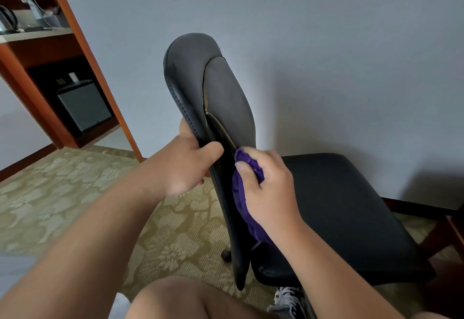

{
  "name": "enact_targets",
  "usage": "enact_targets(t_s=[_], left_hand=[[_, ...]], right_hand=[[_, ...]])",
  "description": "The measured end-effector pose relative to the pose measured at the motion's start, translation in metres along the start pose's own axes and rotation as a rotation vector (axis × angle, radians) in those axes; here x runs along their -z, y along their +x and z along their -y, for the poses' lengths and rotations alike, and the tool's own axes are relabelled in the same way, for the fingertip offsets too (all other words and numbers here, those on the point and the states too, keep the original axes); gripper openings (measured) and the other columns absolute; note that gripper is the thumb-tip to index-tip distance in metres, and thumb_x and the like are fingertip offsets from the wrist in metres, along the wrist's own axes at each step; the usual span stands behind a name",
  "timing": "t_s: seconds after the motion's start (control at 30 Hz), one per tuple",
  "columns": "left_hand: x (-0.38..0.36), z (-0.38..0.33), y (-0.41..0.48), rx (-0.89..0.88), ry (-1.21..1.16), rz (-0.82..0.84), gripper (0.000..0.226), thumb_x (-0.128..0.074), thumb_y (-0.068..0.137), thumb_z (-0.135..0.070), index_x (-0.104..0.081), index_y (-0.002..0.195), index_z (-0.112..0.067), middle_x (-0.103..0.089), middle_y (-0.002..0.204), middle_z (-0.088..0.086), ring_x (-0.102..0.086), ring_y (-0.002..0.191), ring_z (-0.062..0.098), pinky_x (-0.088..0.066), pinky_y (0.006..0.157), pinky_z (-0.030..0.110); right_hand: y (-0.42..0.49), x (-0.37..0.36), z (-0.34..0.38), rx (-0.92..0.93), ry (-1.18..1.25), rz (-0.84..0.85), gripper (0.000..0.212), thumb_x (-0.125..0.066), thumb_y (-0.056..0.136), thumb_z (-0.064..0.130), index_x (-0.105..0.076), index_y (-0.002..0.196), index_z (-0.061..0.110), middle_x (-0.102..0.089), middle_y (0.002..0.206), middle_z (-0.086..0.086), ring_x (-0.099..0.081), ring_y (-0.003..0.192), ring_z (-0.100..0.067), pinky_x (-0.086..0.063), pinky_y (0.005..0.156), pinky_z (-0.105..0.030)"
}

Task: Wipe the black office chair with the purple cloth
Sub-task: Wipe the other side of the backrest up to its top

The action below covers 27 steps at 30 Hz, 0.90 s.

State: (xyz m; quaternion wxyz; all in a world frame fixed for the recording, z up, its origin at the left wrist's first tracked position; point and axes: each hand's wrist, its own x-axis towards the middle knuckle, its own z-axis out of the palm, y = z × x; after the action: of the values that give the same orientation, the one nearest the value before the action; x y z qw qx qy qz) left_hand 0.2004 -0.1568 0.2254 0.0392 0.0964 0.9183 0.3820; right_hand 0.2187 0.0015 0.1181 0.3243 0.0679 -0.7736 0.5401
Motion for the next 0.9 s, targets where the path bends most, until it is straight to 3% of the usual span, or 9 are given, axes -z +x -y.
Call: enact_targets(t_s=[0.1,0.23,0.47,0.63,0.77,0.9], left_hand=[[-0.001,0.001,0.003,-0.015,-0.028,-0.012,0.049,-0.054,0.089,-0.048,-0.049,0.131,-0.024,-0.050,0.123,0.000,-0.067,0.102,0.024,-0.063,0.078,0.047],[0.002,0.002,0.001,0.006,-0.040,0.019,0.072,-0.051,0.072,-0.058,-0.046,0.137,-0.027,-0.058,0.120,-0.002,-0.069,0.102,0.020,-0.064,0.078,0.044],[0.004,0.003,0.000,0.011,-0.018,0.041,0.085,-0.049,0.061,-0.071,-0.047,0.136,-0.028,-0.058,0.129,0.001,-0.071,0.099,0.022,-0.062,0.083,0.047],[0.003,0.000,0.001,0.005,-0.018,0.042,0.087,-0.048,0.060,-0.069,-0.050,0.136,-0.026,-0.052,0.135,0.001,-0.070,0.102,0.021,-0.063,0.080,0.042],[0.002,0.000,0.001,-0.010,-0.032,0.036,0.061,-0.050,0.070,-0.059,-0.058,0.121,-0.027,-0.050,0.136,0.002,-0.067,0.106,0.019,-0.064,0.078,0.039],[0.001,0.001,0.000,0.002,-0.038,0.034,0.065,-0.050,0.073,-0.057,-0.053,0.131,-0.026,-0.052,0.133,-0.001,-0.067,0.105,0.017,-0.064,0.079,0.039]], right_hand=[[0.021,-0.008,0.020,0.079,0.020,-0.018,0.021,-0.064,0.095,0.015,-0.072,0.114,0.020,-0.064,0.104,0.001,-0.062,0.096,-0.008,-0.046,0.084,-0.013],[0.028,-0.008,0.025,0.105,0.044,0.039,0.021,-0.063,0.096,0.016,-0.071,0.114,0.023,-0.065,0.104,0.003,-0.061,0.098,-0.007,-0.046,0.086,-0.013],[0.014,0.005,0.008,-0.002,-0.063,0.098,0.023,-0.059,0.098,0.028,-0.066,0.119,0.031,-0.064,0.108,0.010,-0.061,0.100,-0.009,-0.054,0.087,-0.032],[0.025,-0.001,0.023,0.000,-0.019,0.062,0.020,-0.060,0.097,0.021,-0.070,0.114,0.023,-0.067,0.104,0.004,-0.060,0.099,-0.010,-0.050,0.088,-0.026],[0.041,-0.005,0.040,0.086,-0.025,0.096,0.018,-0.061,0.097,0.019,-0.070,0.113,0.018,-0.068,0.104,0.000,-0.060,0.098,-0.014,-0.046,0.086,-0.024],[0.033,0.002,0.030,0.078,-0.002,0.121,0.018,-0.061,0.097,0.022,-0.067,0.114,0.023,-0.067,0.106,0.007,-0.060,0.101,-0.008,-0.047,0.087,-0.019]])
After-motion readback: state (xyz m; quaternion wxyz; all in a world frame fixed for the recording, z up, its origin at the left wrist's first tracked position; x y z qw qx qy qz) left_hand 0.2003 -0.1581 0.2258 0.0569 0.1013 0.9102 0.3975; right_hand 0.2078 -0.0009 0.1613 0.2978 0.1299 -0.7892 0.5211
